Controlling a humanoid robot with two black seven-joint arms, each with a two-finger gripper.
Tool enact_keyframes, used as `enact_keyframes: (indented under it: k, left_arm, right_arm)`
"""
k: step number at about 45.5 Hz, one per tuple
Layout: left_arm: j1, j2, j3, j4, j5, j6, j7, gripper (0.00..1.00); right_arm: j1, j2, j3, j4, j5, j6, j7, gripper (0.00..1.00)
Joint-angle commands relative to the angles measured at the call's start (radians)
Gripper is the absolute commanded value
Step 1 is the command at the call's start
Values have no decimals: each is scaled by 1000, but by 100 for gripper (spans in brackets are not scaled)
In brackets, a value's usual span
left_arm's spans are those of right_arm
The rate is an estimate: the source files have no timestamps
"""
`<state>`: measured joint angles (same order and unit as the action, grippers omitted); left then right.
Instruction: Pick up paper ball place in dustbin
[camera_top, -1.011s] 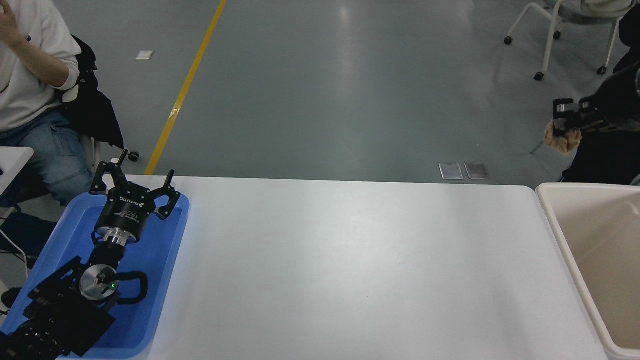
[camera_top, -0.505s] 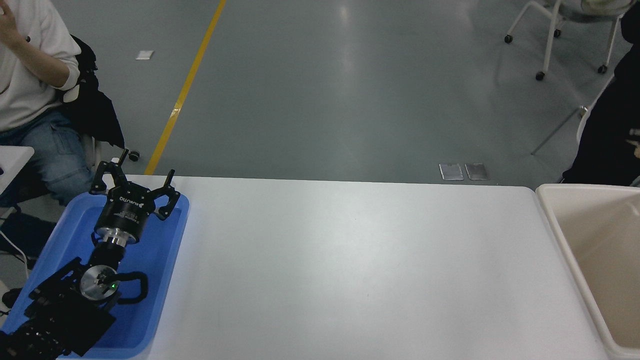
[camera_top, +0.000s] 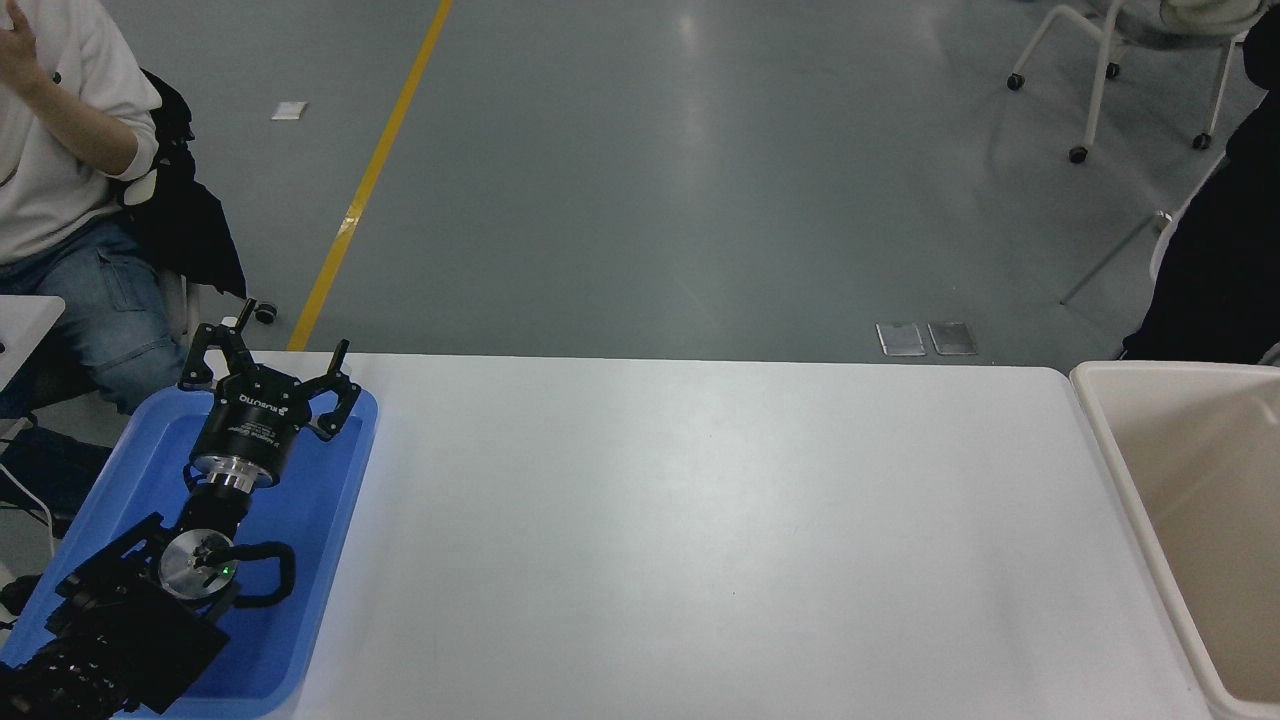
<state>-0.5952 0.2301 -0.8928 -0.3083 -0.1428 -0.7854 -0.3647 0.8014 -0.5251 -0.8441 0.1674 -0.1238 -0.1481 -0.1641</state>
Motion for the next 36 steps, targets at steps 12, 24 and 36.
enact_keyframes:
  k: [12,24,36]
  left_arm:
    - [0,0,0,0,0,0,0,100]
    - [0,0,0,0,0,0,0,100]
    - [0,0,0,0,0,0,0,100]
  right_arm:
    - [-157,68,146,-59,26,-87,0,0]
    - [-154,69,146,-46,27,-87,0,69]
    - [-142,105,146,-34,27,-80,1,100]
